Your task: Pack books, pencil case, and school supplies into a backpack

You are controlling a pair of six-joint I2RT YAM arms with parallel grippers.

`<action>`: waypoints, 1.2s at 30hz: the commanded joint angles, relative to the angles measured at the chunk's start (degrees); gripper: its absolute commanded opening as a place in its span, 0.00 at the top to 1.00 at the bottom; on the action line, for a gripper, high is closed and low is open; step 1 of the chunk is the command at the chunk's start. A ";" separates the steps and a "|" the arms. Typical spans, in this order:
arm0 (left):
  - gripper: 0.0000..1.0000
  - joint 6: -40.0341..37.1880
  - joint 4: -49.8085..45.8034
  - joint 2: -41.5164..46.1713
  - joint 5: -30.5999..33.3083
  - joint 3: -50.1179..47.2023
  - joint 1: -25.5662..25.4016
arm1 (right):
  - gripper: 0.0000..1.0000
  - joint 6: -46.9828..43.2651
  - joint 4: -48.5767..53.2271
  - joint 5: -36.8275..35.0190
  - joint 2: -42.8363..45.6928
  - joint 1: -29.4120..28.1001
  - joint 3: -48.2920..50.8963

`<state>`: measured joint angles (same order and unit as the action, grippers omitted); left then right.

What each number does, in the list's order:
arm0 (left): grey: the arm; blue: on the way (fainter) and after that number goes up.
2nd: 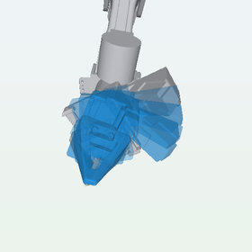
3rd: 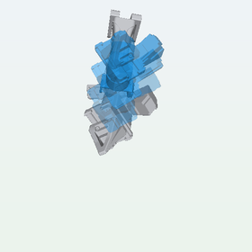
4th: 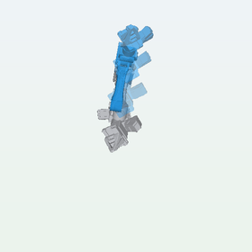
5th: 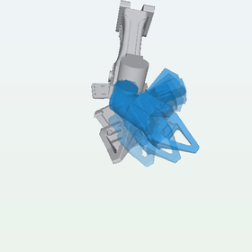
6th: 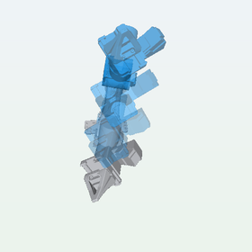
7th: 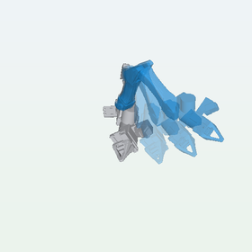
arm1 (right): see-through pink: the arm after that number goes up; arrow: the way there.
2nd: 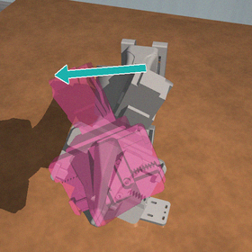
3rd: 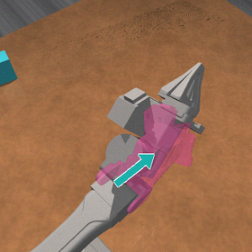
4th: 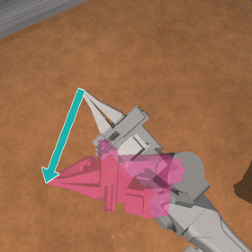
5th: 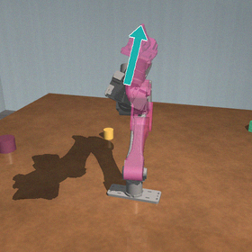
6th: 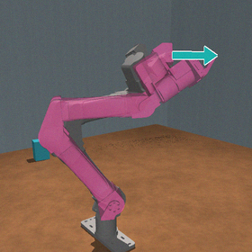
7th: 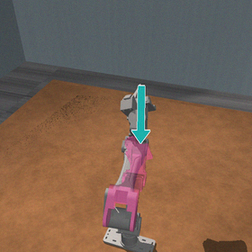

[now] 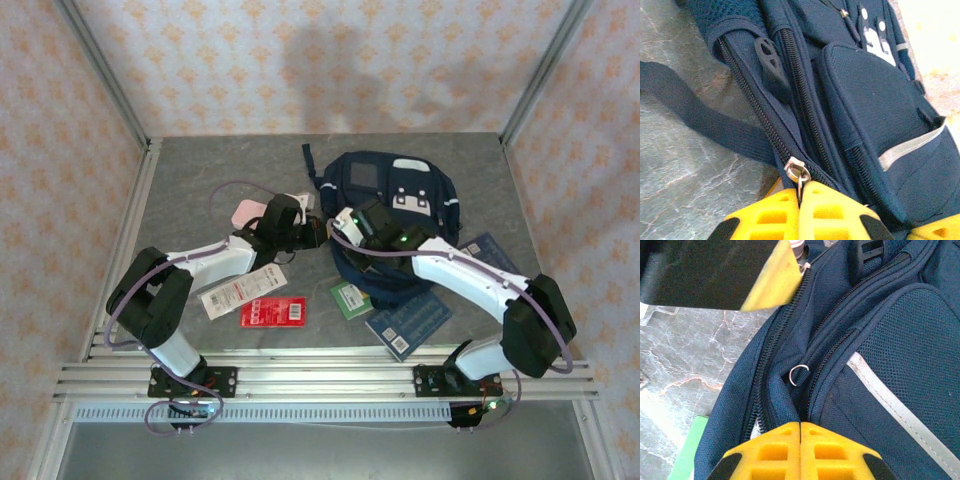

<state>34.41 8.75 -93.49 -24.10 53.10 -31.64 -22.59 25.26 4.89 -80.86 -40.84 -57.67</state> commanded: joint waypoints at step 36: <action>1.00 -10.94 -19.69 -13.21 5.04 25.94 10.66 | 1.00 5.80 -10.77 3.99 9.16 0.78 4.50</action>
<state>25.04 -10.11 -107.39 -21.61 75.48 -22.26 -19.16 16.19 6.07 -72.73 -40.29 -51.03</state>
